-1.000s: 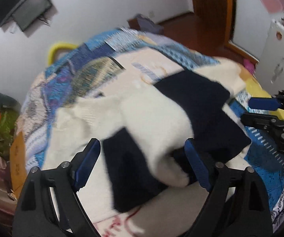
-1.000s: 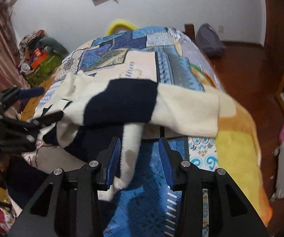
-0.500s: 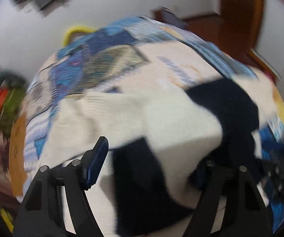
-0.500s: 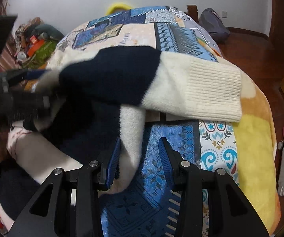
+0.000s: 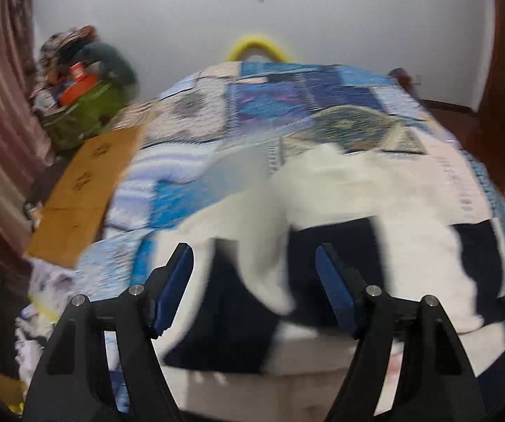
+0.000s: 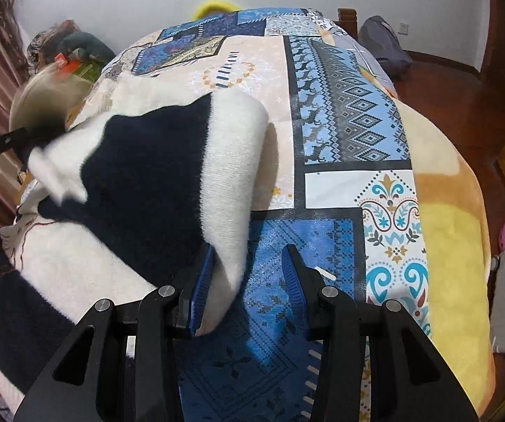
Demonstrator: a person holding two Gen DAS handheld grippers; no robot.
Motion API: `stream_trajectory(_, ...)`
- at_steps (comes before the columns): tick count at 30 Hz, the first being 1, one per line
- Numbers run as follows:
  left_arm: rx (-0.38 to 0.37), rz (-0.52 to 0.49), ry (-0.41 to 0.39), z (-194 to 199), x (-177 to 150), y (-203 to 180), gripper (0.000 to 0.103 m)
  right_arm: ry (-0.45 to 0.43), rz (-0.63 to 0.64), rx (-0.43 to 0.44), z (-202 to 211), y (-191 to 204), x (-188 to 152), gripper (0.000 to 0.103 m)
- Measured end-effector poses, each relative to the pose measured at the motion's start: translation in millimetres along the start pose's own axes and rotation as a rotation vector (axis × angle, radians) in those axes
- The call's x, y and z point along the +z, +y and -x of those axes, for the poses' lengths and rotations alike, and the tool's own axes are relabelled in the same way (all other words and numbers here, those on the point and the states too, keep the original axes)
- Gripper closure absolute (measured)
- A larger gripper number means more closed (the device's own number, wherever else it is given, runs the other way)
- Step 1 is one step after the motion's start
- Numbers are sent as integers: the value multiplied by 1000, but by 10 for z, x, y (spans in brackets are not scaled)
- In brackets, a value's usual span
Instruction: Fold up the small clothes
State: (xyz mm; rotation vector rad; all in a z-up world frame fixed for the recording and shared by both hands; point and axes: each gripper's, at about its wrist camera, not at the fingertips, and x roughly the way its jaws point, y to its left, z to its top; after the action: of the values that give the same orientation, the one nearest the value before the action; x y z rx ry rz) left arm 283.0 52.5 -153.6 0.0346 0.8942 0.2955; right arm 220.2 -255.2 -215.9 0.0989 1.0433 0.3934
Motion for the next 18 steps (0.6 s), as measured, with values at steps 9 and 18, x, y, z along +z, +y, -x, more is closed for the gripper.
stream_trajectory(9,-105,52,91,-120,-113,654,25,-64,-29,10,260,59,186,66)
stream_trajectory(18,-209,209,301,-941,-297,976,37,-105,21,-42,252,243,416,52)
